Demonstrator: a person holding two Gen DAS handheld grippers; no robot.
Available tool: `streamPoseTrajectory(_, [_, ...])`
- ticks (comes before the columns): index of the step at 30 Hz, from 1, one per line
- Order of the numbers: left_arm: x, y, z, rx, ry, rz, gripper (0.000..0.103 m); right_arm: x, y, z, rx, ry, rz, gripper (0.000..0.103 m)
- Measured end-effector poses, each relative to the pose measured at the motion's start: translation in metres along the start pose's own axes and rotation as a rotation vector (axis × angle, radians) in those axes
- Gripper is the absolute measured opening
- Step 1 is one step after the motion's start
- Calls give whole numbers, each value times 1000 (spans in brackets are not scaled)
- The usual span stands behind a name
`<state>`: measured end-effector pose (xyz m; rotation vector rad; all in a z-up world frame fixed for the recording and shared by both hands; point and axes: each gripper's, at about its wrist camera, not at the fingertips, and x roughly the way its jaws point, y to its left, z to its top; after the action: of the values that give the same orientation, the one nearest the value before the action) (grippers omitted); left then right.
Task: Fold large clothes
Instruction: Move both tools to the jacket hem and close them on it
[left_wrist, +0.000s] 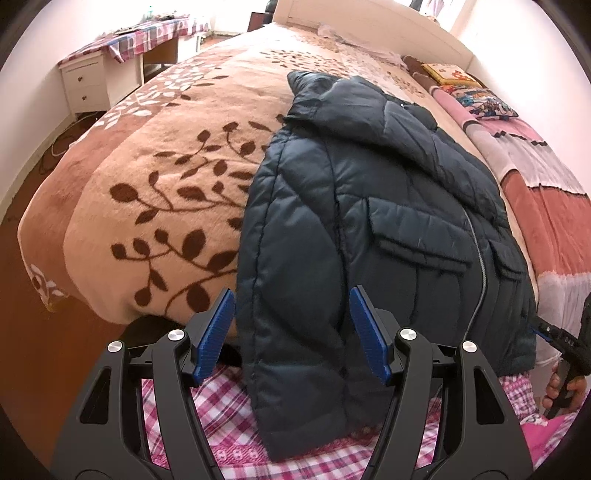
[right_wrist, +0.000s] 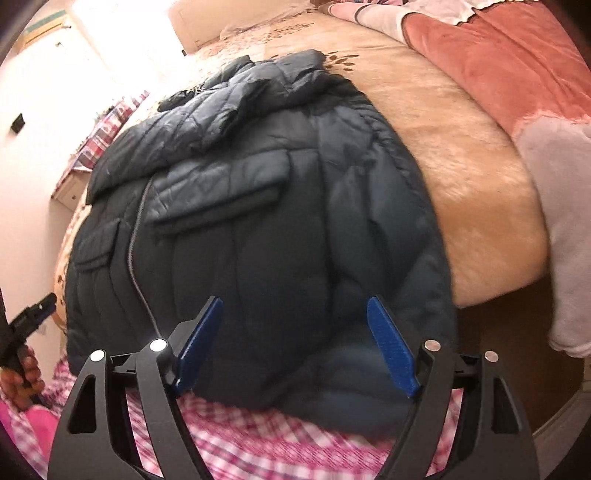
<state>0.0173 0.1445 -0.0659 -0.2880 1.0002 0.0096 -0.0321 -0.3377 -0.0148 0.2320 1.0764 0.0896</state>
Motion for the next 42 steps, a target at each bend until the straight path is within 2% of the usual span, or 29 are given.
streamPoseTrajectory(4, [-5,10,-7,-9,26,-12,64,-13,-19,-14,-11,4,-67,78])
streamPoseTrajectory(6, [-8,15,-11,-20,30,-22,64,-19,-29,-23,12,-11,-70,78])
streamPoseTrajectory(8, [-10,20,-13,-41,30,-25,64,-23,-40,-33,84,-13,-21,78])
streamPoseTrajectory(10, [-13,23,-15,-61,30,-36,65,-21,-42,-38,117,22,37,78])
streamPoseTrajectory(11, [-14,23,-16,-66,32,-41,66,-21,-38,-41,96,26,29,78])
streamPoseTrajectory(13, [-14,20,-19,-65,46,-47,69,-24,-25,-46,60,24,-41,79])
streamPoseTrajectory(17, [-13,8,-27,-16,82,-47,69,-26,-16,-51,51,37,-131,81])
streamPoseTrajectory(22, [-12,1,-31,17,114,-35,69,-32,-29,-60,115,32,-132,81])
streamPoseTrajectory(26, [-10,-2,-33,35,141,-22,69,-45,-27,-60,111,-21,-153,81])
streamPoseTrajectory(30, [-6,-7,-35,56,170,-32,69,-58,-16,-56,32,-87,-159,81])
streamPoseTrajectory(34, [-3,-12,-37,78,202,-13,69,-47,-17,-51,-18,-39,-242,81])
streamPoseTrajectory(42, [4,-10,-41,65,252,-15,69,-36,-54,-36,16,19,-200,81])
